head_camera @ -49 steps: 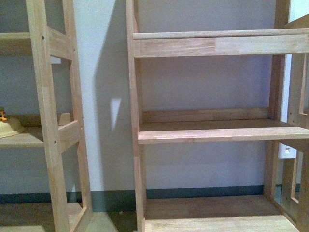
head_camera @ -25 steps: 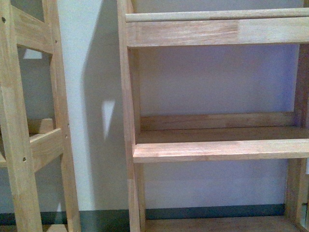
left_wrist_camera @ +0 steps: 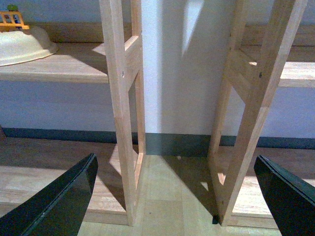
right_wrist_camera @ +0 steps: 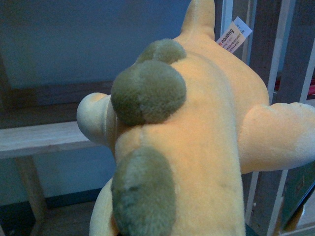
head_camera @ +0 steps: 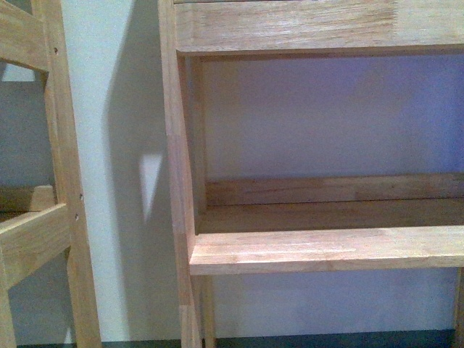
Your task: Put away toys
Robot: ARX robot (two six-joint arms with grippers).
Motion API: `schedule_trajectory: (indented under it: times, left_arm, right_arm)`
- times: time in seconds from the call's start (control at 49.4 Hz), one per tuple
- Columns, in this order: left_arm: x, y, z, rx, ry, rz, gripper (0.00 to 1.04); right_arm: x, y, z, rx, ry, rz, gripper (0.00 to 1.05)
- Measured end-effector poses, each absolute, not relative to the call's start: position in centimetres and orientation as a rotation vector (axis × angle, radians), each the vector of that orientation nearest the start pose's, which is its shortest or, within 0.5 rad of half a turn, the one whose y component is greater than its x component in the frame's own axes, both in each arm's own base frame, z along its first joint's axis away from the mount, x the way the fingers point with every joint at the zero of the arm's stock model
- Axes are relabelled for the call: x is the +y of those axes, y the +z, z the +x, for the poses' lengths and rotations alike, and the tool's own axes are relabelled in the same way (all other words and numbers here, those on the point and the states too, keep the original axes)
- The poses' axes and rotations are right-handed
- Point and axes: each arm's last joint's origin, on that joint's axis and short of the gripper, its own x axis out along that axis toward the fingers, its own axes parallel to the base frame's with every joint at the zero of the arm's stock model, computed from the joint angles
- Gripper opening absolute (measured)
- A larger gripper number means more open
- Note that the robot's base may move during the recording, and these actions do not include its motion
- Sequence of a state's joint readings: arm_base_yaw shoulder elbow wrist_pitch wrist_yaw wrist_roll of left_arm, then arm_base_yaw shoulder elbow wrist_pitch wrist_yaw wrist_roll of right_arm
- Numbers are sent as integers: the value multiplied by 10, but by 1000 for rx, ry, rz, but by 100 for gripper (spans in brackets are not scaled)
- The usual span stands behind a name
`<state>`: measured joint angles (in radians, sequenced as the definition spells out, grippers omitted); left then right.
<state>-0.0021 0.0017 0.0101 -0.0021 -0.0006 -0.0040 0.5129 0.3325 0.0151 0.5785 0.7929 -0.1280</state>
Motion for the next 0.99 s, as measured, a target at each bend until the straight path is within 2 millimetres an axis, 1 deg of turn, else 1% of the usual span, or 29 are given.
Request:
schedule_trajectory:
  times: [0.041,0.122,0.203,0.284,0.365,0.405,0.486,0.547,0.567,0.588,0.648,0.689,0.729,0.75,0.81,0.952,0.993]
  left_arm:
    - [0,167,97,-6,-2,-4,98]
    - [0,167,97,-6,-2,-4,98]
    - [0,167,97,-6,-2,-4,98]
    - [0,167,97,-6,-1,-4,98]
    - [0,167,97,-6,-2,-4,98]
    - [0,167,97,-6,-2,-4,98]
    - [0,167,97,-6,-2,-4,98]
    - [0,167,97,-6,-2,-4,98]
    - [0,167,97,-6,-2,-4,98]
    - [0,167,97,-6,-2,-4,98]
    - [0,167,97,-6,-2,-4,98]
    - [0,167,97,-6,-2,-4,98]
    - [0,167,97,-6,-2,-4,98]
    - [0,167,97,-6,-1,-4,98]
    - [0,167,97,-6,-2,-4,98]
    - [0,167,97,-6,-2,-4,98]
    - [0,167,97,-6,-2,-4,98]
  right_arm:
    - [35,193,103,-190,-285,32,7]
    - [31,199,106,-98,-87,-44,7]
    - [30,215,104,-44,68,-64,7]
    - [30,235,102,-79,91,-51,7]
    - [31,265,100,-149,87,-41,7]
    - [32,277,99,-170,93,-42,7]
    - [36,307,101,-214,137,-56,7]
    - [38,326,103,-248,161,-62,7]
    - [38,330,104,-256,164,-66,7]
    - [39,341,106,-277,172,-71,7]
    - [40,362,111,-320,179,-86,7]
    - [41,382,116,-356,184,-97,7]
    - [42,394,120,-375,186,-107,7]
    - [43,404,124,-386,192,-112,7]
    - [47,421,132,-402,201,-122,7]
    - [55,449,151,-424,219,-144,7]
    - [59,458,161,-428,226,-155,7]
